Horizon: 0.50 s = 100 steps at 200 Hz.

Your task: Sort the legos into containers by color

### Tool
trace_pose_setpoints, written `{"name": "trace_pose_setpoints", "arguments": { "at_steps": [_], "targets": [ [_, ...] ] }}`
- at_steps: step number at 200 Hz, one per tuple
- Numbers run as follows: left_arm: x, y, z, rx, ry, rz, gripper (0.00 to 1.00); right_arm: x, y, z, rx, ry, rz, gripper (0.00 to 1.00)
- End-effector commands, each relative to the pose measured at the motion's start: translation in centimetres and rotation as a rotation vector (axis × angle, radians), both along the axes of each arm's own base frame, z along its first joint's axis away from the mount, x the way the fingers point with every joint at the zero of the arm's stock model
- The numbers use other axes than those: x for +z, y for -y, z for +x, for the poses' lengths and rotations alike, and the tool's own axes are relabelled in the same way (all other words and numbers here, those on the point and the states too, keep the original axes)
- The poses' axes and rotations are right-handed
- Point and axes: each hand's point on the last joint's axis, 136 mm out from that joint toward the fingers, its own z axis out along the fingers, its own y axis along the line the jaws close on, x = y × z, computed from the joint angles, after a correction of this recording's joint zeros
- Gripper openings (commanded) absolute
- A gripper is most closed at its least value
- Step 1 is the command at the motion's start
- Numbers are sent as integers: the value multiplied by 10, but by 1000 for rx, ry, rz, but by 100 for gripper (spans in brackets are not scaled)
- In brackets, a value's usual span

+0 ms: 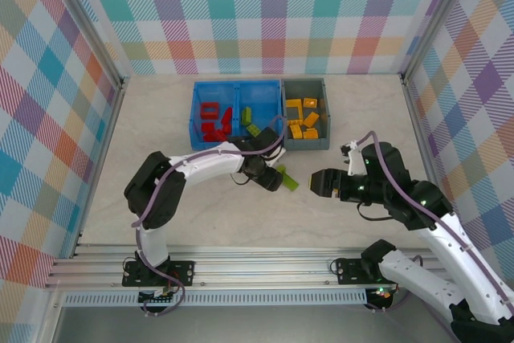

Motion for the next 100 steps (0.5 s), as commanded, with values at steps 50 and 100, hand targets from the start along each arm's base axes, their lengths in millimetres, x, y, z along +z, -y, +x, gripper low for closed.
{"name": "trace_pose_setpoints", "arguments": {
  "at_steps": [50, 100],
  "targets": [
    [-16, 2, 23, 4, 52, 37, 50, 8, -11, 2, 15, -21, 49, 75],
    [-17, 3, 30, 27, 79, 43, 63, 7, -10, 1, 16, -19, 46, 75]
  ]
}}
